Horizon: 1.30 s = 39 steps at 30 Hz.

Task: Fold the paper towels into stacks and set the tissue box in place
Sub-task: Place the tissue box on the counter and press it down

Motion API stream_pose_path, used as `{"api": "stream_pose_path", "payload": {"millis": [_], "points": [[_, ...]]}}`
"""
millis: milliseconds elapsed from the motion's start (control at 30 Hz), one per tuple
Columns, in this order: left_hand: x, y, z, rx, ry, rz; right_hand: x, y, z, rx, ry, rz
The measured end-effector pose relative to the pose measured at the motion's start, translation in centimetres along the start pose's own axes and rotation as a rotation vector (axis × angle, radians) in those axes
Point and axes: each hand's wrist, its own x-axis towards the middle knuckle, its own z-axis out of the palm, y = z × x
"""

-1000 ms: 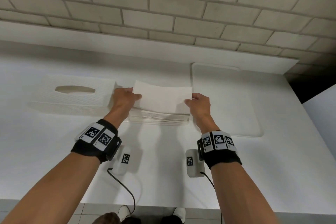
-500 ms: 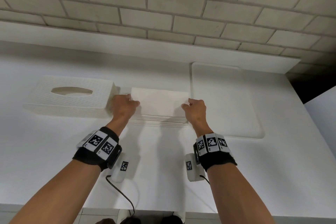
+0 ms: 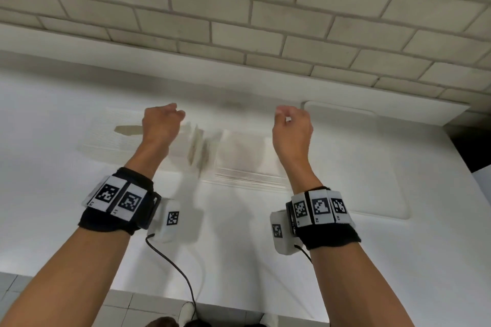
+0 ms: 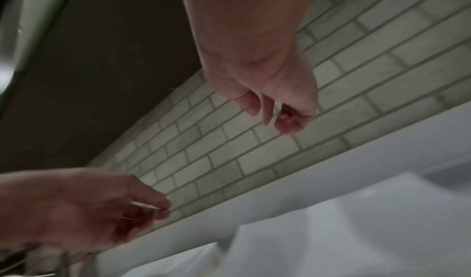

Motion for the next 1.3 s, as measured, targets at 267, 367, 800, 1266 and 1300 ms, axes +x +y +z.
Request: {"api": "stream_pose_path", "payload": {"millis": [267, 367, 800, 1266, 1300], "points": [[6.5, -4.8, -10.8, 0.223, 0.304, -0.079, -4.7, -3.3, 12.3, 0.045, -0.497, 0.262], [8.0, -7.2, -13.1, 0.294, 0.330, -0.135, -5.7, -2.8, 15.5, -0.067, -0.541, 0.335], [9.2, -8.4, -15.1, -0.040, 0.149, -0.239, -7.5, -2.9, 18.9, 0.029, -0.430, 0.381], [-3.9, 1.2, 1.7, -0.092, -0.321, -0.047, -2.9, 1.6, -4.0, 0.203, 0.223, 0.348], [-4.7, 0.8, 2.8, -0.074, -0.342, -0.069, -2.9, 2.8, -4.9, 0.198, 0.231, 0.376]]}}
